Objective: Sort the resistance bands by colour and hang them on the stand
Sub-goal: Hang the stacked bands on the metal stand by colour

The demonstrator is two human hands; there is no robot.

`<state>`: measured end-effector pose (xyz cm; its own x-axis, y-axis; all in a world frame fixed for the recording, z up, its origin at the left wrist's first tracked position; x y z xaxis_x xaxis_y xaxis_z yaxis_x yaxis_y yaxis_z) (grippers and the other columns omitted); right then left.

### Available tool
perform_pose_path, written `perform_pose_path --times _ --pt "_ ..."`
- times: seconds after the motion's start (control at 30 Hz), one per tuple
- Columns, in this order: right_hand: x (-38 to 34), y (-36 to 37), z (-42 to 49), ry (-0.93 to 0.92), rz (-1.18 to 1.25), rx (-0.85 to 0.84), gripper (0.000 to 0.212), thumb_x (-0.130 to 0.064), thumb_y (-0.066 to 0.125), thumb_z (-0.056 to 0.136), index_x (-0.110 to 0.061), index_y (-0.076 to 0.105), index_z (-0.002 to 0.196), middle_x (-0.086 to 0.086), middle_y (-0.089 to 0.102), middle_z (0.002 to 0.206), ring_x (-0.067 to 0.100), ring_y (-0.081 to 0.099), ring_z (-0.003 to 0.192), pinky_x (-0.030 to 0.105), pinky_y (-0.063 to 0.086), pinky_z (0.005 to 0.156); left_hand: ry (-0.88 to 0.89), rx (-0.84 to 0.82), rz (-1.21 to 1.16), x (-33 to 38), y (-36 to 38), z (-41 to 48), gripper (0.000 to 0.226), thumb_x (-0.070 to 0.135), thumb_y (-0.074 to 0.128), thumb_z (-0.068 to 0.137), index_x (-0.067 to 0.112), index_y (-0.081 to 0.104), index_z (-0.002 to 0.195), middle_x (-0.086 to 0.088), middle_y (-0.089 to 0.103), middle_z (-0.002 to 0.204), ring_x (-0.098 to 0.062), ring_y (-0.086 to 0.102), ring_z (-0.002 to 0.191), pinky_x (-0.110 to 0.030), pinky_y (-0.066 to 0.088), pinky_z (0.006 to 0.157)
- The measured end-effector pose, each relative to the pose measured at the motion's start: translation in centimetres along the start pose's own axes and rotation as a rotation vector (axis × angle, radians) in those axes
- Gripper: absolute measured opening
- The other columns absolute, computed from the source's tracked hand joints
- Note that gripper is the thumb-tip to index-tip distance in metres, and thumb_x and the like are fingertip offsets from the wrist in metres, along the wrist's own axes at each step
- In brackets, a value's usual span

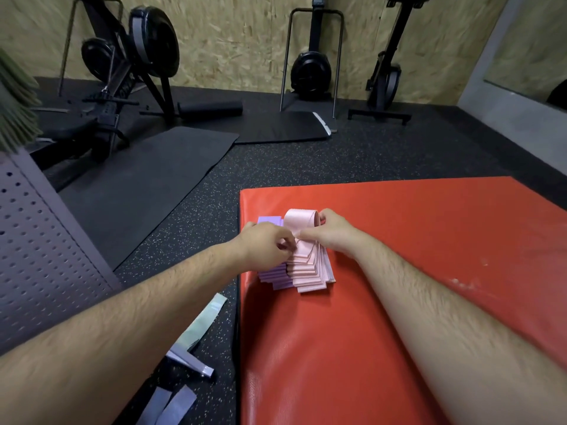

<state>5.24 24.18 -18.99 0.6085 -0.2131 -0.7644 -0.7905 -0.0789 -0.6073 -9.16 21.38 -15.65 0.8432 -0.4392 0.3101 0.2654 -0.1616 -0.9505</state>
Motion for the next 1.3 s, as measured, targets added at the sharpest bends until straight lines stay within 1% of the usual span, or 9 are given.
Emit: perform_pose_path --times 0.17,0.33,0.43,0.53,0.67,0.8,0.93,1.17,1.3 --pt "-2.0 -1.9 -2.7 -0.134 0.038 0.220 0.038 -0.027 0.081 0.074 -0.019 0.049 0.092 -0.006 0.059 0.083 0.014 0.056 0.073 0.026 0.039 0.056 -0.005 0.249 -0.427 -0.2 -2.1 -1.6 0.028 0.030 0.064 0.093 0.025 0.061 0.120 0.008 0.059 0.118 -0.008 0.056 0.106 -0.034 0.046 0.099" --pt "-5.9 -5.1 -8.2 -0.256 0.012 0.375 0.034 -0.017 0.077 0.073 -0.015 0.051 0.095 -0.001 0.063 0.088 0.019 0.059 0.077 0.031 0.039 0.058 -0.080 0.249 -0.875 2.8 -5.1 -3.3 0.070 0.029 0.075 0.088 0.026 0.035 0.145 0.006 0.052 0.128 0.004 0.056 0.099 0.000 0.042 0.069" --pt "-9.0 -6.9 -12.0 -0.327 -0.023 0.439 0.029 -0.019 0.070 0.075 -0.016 0.050 0.096 0.003 0.060 0.099 0.024 0.058 0.088 0.034 0.044 0.069 -0.059 0.263 -0.993 4.6 -7.3 -4.3 0.078 0.032 0.082 0.081 0.025 0.038 0.145 0.005 0.059 0.128 0.000 0.061 0.106 -0.007 0.045 0.079" --pt "-12.5 -9.0 -16.1 -0.386 -0.036 0.504 0.035 -0.021 0.072 0.072 -0.016 0.049 0.097 0.002 0.056 0.102 0.023 0.057 0.092 0.038 0.048 0.077 -0.029 0.244 -1.090 6.6 -10.3 -5.6 0.060 0.027 0.085 0.077 0.019 0.054 0.128 0.000 0.067 0.115 -0.006 0.067 0.095 -0.021 0.052 0.077" --pt "-16.8 -11.6 -21.7 -0.479 -0.022 0.583 0.041 -0.028 0.078 0.071 -0.014 0.049 0.096 0.001 0.054 0.099 0.024 0.055 0.091 0.037 0.045 0.075 -0.029 0.275 -1.067 8.9 -15.3 -8.7 0.045 0.035 0.084 0.067 0.013 0.064 0.102 0.001 0.066 0.085 -0.007 0.059 0.064 -0.027 0.045 0.061" --pt "-20.3 -13.6 -26.7 -0.559 -0.028 0.634 0.044 -0.022 0.079 0.069 -0.015 0.047 0.098 -0.002 0.050 0.097 0.024 0.055 0.092 0.034 0.040 0.073 0.031 0.287 -1.097 11.0 -19.4 -12.1 0.051 0.032 0.081 0.069 0.000 0.065 0.106 -0.007 0.061 0.083 -0.019 0.055 0.074 -0.037 0.044 0.069" --pt "-22.5 -14.7 -30.7 -0.605 -0.031 0.657 0.043 -0.024 0.079 0.071 -0.014 0.047 0.098 0.000 0.052 0.098 0.022 0.054 0.092 0.026 0.032 0.067 0.114 0.302 -1.053 12.9 -22.6 -15.4 0.055 0.040 0.079 0.070 0.001 0.066 0.107 -0.011 0.061 0.087 -0.020 0.054 0.078 -0.040 0.041 0.073" --pt "-25.9 -14.8 -35.6 -0.676 -0.049 0.678 0.048 -0.031 0.079 0.071 -0.013 0.045 0.099 0.004 0.053 0.101 0.026 0.054 0.091 0.035 0.041 0.071 0.150 0.440 -0.922 15.2 -26.8 -20.5 0.028 0.030 0.056 0.073 0.004 0.063 0.078 -0.004 0.051 0.067 -0.016 0.046 0.061 -0.031 0.035 0.060" --pt "-27.4 -13.8 -37.0 -0.729 -0.050 0.613 0.049 -0.030 0.079 0.071 -0.015 0.042 0.098 0.003 0.053 0.100 0.022 0.054 0.084 0.033 0.037 0.066 0.122 0.470 -0.823 15.2 -28.6 -22.5 0.042 0.032 0.044 0.073 -0.004 0.059 0.089 -0.005 0.051 0.069 -0.019 0.044 0.060 -0.034 0.037 0.060"
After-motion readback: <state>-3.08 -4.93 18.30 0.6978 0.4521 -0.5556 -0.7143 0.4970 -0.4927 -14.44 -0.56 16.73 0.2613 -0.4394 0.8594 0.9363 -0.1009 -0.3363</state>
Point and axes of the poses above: each hand's wrist, its own z-axis towards the middle knuckle, its own y-axis out of the palm, x = y × z, the point moved 10 cm from there along z, towards the middle knuckle
